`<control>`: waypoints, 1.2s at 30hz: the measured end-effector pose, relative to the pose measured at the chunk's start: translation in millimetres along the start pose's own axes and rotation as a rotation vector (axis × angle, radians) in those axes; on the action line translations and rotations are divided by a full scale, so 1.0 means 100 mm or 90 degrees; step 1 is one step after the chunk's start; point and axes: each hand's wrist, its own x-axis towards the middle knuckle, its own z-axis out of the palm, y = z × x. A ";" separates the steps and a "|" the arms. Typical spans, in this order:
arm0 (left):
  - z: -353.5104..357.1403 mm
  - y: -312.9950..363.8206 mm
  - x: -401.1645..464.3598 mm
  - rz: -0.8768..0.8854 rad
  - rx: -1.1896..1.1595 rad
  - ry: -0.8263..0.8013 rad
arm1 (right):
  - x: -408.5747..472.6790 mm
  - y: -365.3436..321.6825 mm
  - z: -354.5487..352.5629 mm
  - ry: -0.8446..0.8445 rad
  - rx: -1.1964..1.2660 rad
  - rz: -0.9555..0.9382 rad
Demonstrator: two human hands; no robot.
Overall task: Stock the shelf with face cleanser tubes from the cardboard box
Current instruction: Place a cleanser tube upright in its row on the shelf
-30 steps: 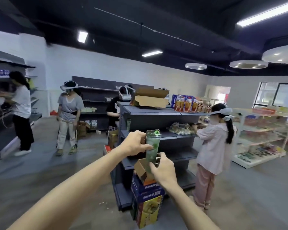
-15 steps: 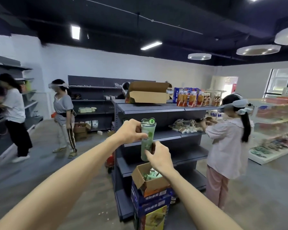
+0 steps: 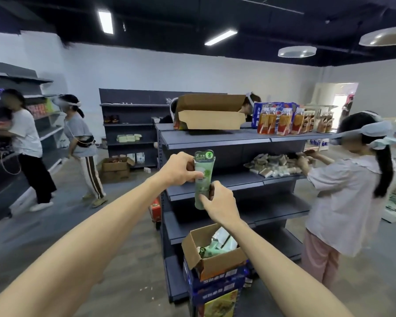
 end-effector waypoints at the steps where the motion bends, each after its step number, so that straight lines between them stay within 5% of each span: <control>1: 0.04 -0.09 0.11 -0.004 -0.001 -0.003 | 0.11 0.06 0.06 -0.003 0.001 0.003; 25: 0.80 -2.12 2.92 0.009 0.015 -0.016 | 3.02 1.40 1.46 -0.047 -0.030 0.063; 36: 1.54 -2.71 3.73 -0.138 -0.035 0.035 | 4.06 2.30 1.93 -0.135 -0.011 0.045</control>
